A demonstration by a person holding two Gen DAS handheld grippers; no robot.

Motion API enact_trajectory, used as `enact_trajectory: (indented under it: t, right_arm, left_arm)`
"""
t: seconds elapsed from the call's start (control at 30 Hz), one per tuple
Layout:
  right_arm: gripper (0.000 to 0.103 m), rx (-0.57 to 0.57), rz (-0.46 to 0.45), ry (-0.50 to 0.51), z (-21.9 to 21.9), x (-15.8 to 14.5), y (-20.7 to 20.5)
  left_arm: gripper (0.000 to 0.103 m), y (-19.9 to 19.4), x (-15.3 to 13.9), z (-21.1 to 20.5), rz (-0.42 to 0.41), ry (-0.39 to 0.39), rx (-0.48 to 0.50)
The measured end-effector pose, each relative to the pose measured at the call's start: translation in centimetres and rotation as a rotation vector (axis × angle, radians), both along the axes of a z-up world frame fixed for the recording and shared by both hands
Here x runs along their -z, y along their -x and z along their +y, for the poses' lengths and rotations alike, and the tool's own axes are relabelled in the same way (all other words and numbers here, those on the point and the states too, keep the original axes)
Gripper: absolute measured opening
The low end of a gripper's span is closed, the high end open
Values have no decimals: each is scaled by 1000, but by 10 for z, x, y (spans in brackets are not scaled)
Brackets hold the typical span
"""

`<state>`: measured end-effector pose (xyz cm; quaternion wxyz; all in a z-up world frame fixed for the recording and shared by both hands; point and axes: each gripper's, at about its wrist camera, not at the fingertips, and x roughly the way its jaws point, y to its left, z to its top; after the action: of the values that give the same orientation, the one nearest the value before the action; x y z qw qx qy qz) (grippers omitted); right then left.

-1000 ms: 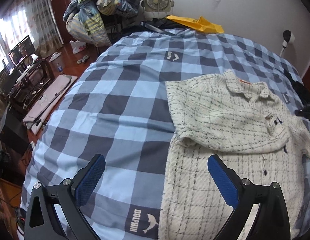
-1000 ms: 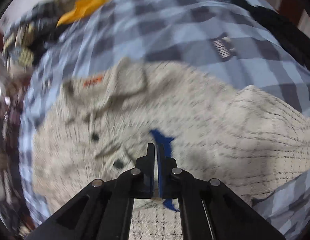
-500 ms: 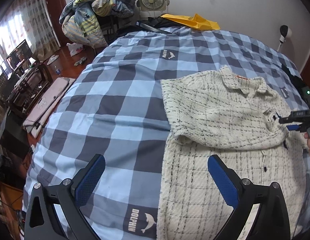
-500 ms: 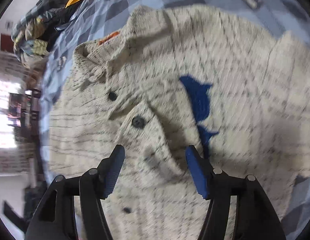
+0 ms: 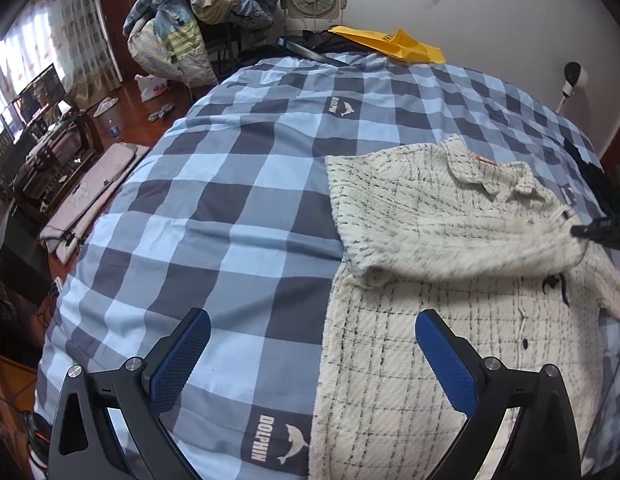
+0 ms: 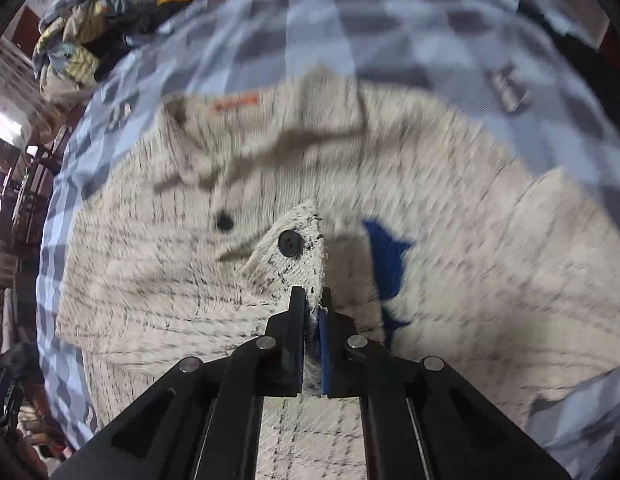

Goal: Fold small clothes

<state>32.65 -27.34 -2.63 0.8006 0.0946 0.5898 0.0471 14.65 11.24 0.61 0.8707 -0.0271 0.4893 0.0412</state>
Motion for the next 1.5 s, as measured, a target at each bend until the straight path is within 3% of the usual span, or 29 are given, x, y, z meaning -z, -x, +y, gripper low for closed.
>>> enact_trajectory:
  t: [0.33, 0.4, 0.57, 0.63, 0.7, 0.77, 0.83, 0.9, 1.0, 1.1, 1.2, 1.27, 1.33, 1.4, 1.5]
  right_arm:
    - [2, 231, -239, -102, -53, -49, 27]
    - [2, 264, -225, -92, -62, -42, 22]
    - [5, 339, -59, -17, -97, 17, 11]
    - [20, 351, 88, -59, -108, 50, 9]
    - [31, 398, 158, -144, -121, 64, 14]
    - [40, 471, 125, -213, -141, 58, 25]
    - [58, 525, 66, -179, -156, 38, 34]
    - [62, 542, 2, -148, -159, 15, 39]
    - [62, 490, -52, -152, -140, -5, 35]
    - [62, 376, -81, -123, -95, -14, 22]
    - [62, 265, -69, 102, -43, 2, -5]
    - [62, 192, -54, 236, -32, 19, -22]
    - [62, 193, -18, 314, -44, 35, -35]
    - [62, 230, 20, 264, -67, 43, -39]
    - [62, 269, 107, 16, -103, 62, -42]
  left_arm:
    - [103, -3, 12, -9, 46, -55, 23]
    - [103, -4, 14, -12, 52, -75, 31]
    - [103, -4, 19, -18, 65, -135, 45]
    - [103, -4, 19, -18, 66, -145, 45]
    - [103, -3, 18, -17, 65, -140, 46]
    - [103, -3, 17, -18, 62, -133, 48]
    - [103, -2, 16, -20, 56, -134, 53]
    - [103, -2, 14, -23, 49, -136, 59]
    - [103, -3, 14, -28, 43, -145, 68]
    - [103, -3, 15, -32, 47, -151, 75]
    - [103, -4, 19, -32, 61, -139, 80]
    - [103, -4, 20, -30, 65, -133, 74]
    - [103, -4, 19, -29, 66, -130, 73]
    - [103, -5, 19, -29, 63, -125, 74]
    - [103, -6, 16, -30, 51, -100, 82]
